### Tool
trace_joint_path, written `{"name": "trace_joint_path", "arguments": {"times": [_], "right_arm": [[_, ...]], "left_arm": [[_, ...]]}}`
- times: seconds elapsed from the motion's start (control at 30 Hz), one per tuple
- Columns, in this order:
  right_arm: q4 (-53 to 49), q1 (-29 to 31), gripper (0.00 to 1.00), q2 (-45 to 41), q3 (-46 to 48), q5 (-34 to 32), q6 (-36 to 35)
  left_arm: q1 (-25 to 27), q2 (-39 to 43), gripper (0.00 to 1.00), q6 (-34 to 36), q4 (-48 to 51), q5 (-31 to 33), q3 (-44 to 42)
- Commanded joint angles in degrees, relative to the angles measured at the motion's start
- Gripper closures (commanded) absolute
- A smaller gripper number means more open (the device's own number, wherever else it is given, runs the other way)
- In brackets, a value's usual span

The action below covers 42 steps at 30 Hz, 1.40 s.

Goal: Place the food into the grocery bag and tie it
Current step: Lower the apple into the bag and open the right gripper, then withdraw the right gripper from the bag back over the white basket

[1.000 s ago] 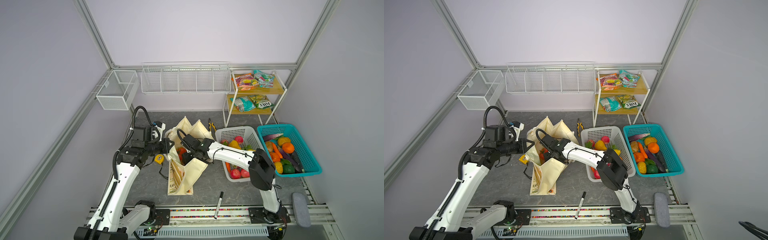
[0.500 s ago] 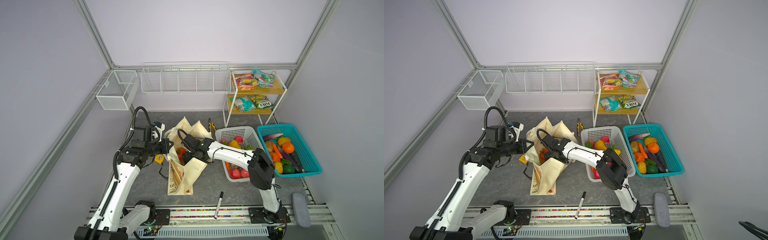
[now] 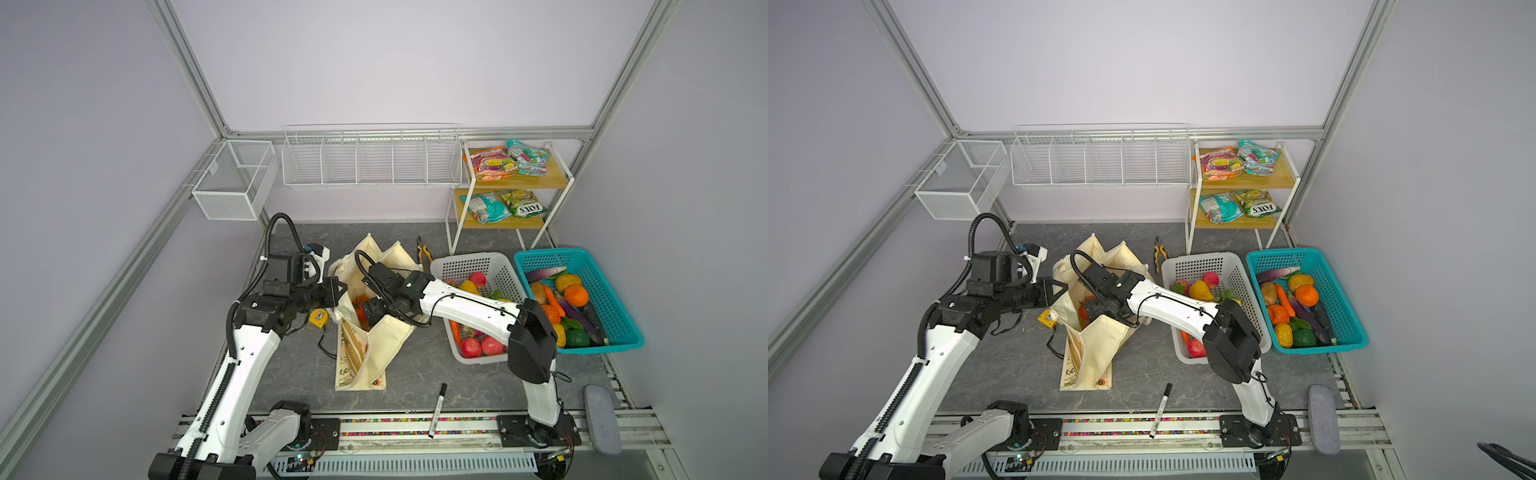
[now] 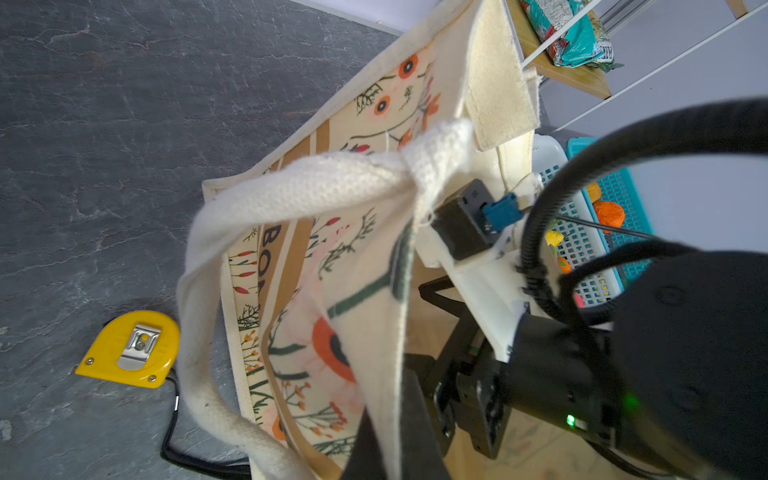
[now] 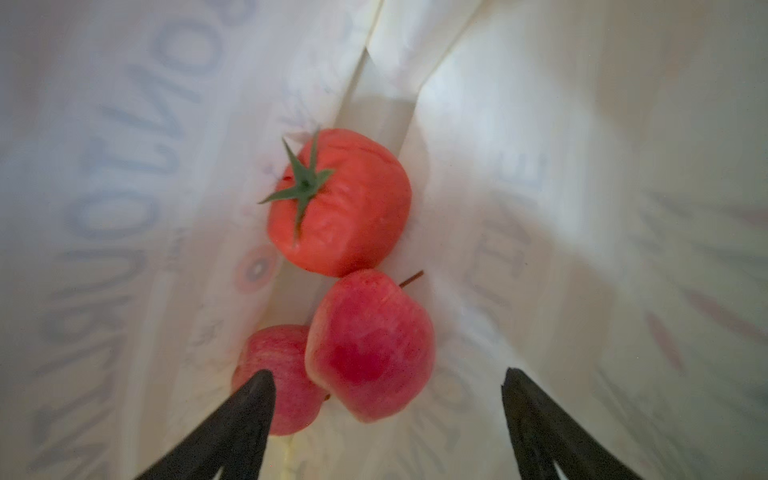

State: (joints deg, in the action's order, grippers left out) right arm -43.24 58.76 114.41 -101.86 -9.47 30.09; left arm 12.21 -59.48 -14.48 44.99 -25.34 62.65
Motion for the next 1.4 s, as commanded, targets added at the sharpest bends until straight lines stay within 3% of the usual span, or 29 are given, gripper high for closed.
{"name": "trace_joint_path", "arguments": {"times": [0.0, 0.2, 0.6, 1.1, 1.37], "right_arm": [[-2.1, 1.1, 0.12, -5.1, -3.8, -1.9, -1.7], [-4.0, 1.8, 0.12, -10.4, -9.4, -5.4, -3.3], [-10.2, -0.5, 0.12, -21.3, -11.8, -19.6, -8.5], [-16.2, -19.5, 0.12, -42.5, 14.5, -19.0, 0.0], [-18.1, -31.7, 0.12, -49.0, 26.4, -12.1, 5.6]], "left_arm": [[-0.3, 0.2, 1.0, 0.0, -1.9, -0.1, -0.1], [-0.4, -0.1, 1.0, -0.2, -2.0, -0.1, -0.4], [-0.4, -0.2, 1.0, -0.7, -2.0, 0.0, -0.8], [-0.5, -0.7, 1.0, -0.4, -1.2, 0.6, -0.4], [-0.5, -1.1, 1.0, -0.4, -1.1, 0.7, -0.7]]}}
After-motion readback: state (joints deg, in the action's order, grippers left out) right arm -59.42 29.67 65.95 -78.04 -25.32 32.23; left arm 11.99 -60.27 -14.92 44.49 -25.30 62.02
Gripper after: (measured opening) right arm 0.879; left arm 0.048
